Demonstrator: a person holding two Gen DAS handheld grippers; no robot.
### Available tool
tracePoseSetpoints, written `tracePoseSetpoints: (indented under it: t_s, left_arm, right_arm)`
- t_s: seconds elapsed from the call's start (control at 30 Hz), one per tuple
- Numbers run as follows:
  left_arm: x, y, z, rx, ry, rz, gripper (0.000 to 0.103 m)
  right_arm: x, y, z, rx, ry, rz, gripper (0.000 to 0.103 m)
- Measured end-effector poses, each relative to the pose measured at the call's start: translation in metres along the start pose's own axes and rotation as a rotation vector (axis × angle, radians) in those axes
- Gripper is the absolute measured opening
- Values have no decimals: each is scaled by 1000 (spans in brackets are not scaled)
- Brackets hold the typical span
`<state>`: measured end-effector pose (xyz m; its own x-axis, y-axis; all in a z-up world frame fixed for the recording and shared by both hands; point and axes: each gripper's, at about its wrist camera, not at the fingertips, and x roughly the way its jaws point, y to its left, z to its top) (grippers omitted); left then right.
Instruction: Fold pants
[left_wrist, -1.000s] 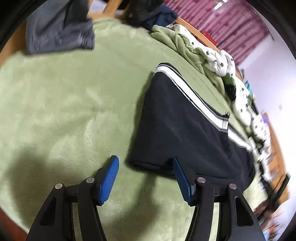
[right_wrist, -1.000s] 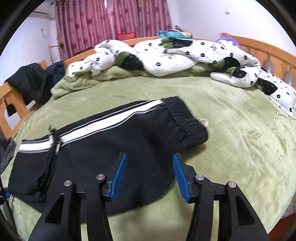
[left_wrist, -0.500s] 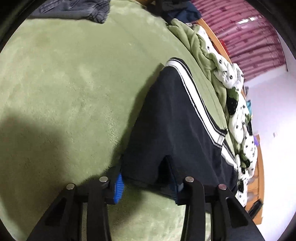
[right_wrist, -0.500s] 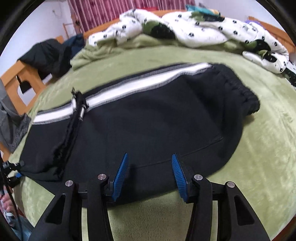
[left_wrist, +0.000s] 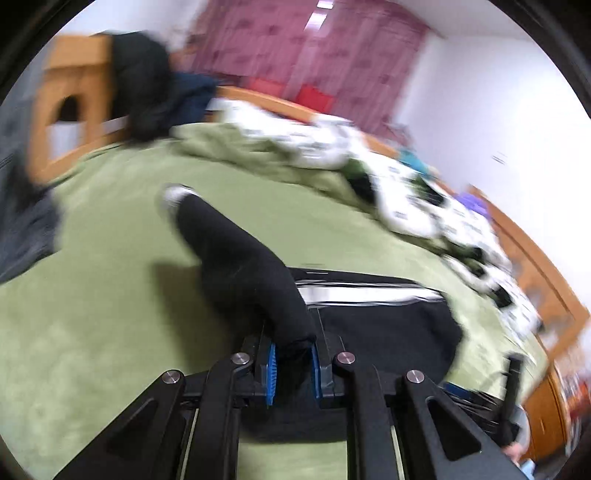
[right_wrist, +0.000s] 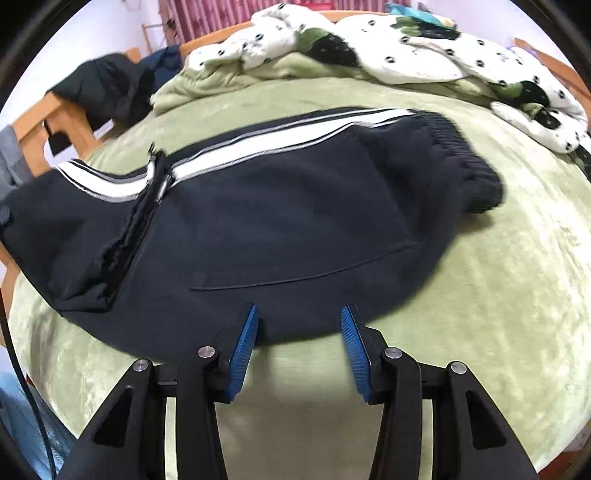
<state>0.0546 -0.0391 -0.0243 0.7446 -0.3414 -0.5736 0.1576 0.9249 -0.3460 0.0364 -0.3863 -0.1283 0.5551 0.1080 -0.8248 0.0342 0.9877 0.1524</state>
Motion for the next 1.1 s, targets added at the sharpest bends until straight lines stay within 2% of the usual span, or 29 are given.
tracePoseSetpoints:
  t_s: [0.1, 0.2, 0.3, 0.43, 0.47, 0.53, 0.6, 0.63, 0.7, 0.73, 0.8, 0.87, 0.9, 0.97, 1.03, 1.07, 1.1]
  left_arm:
    - [33, -61, -2, 85, 50, -95, 12]
    - [72, -101, -13, 101, 110, -158, 12]
    - [109, -125, -35, 96, 172, -189, 12]
    - [161, -143, -71, 99, 291, -201, 13]
    - [164, -143, -77, 96, 321, -204, 13]
    - [164, -139, -85, 118, 373, -218, 14]
    - [144, -134, -80, 149, 360, -264, 24]
    - [133, -131, -77, 148, 358, -302, 33]
    - [111, -120, -71, 139, 331, -328, 58]
    - [92, -106, -69, 143, 293, -320, 62]
    - [71, -83, -71, 166, 243, -270, 63]
    - [55, -57, -79, 206, 208, -115, 63]
    - [49, -39, -86, 189, 201, -54, 63]
    - [48, -10, -98, 90, 224, -59, 63]
    - [58, 14, -111, -4, 267, -62, 63]
    - [61, 20, -115, -42, 270, -61, 63]
    - [65, 25, -119, -72, 271, -77, 63]
  right_arm:
    - [-15, -26, 0, 54, -32, -23, 46]
    - [-33, -56, 0, 145, -78, -25, 46]
    - [-49, -85, -3, 229, -131, -27, 46]
    - [-55, -98, -3, 273, -140, -12, 46]
    - [-55, -98, -3, 281, -139, 2, 46]
    - [-51, -93, 0, 282, -132, 41, 46]
    - [-47, -80, 3, 263, -129, 83, 46]
    - [-44, -73, 5, 251, -126, 102, 46]
    - [-35, -53, 11, 224, -115, 155, 47]
    - [-29, -42, 14, 218, -107, 187, 47]
    - [-17, -26, 19, 217, -87, 244, 47]
    - [1, -8, 27, 218, -52, 283, 47]
    - [11, 0, 30, 216, -30, 281, 48]
    - [34, 14, 33, 206, 26, 284, 48]
    - [56, 25, 34, 207, 88, 324, 48]
    - [62, 29, 35, 209, 111, 334, 44]
    - [64, 32, 38, 204, 120, 321, 34]
